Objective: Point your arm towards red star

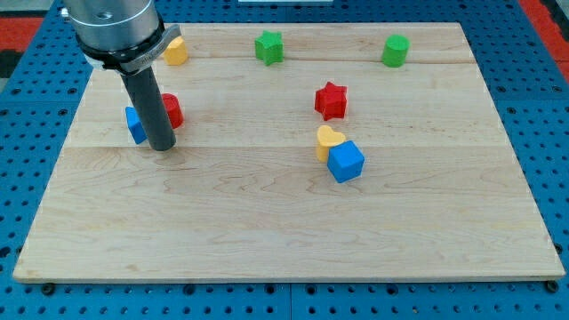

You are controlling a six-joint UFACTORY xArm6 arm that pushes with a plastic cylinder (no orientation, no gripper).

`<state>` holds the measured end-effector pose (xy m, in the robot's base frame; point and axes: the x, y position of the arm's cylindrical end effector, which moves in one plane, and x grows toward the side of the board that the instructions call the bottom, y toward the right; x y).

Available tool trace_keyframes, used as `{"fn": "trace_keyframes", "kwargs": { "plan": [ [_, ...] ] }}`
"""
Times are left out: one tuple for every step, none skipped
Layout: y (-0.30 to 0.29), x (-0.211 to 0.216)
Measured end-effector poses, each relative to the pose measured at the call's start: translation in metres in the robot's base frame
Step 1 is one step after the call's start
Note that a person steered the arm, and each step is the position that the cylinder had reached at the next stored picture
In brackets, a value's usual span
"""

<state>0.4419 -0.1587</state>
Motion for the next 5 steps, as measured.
{"fn": "trace_keyframes", "kwargs": {
  "plan": [
    [0.038,0.011],
    [0.105,0.006],
    [0.131,-0.007],
    [0.130,-0.047],
    [0.150,-0.070]
  ]
}}
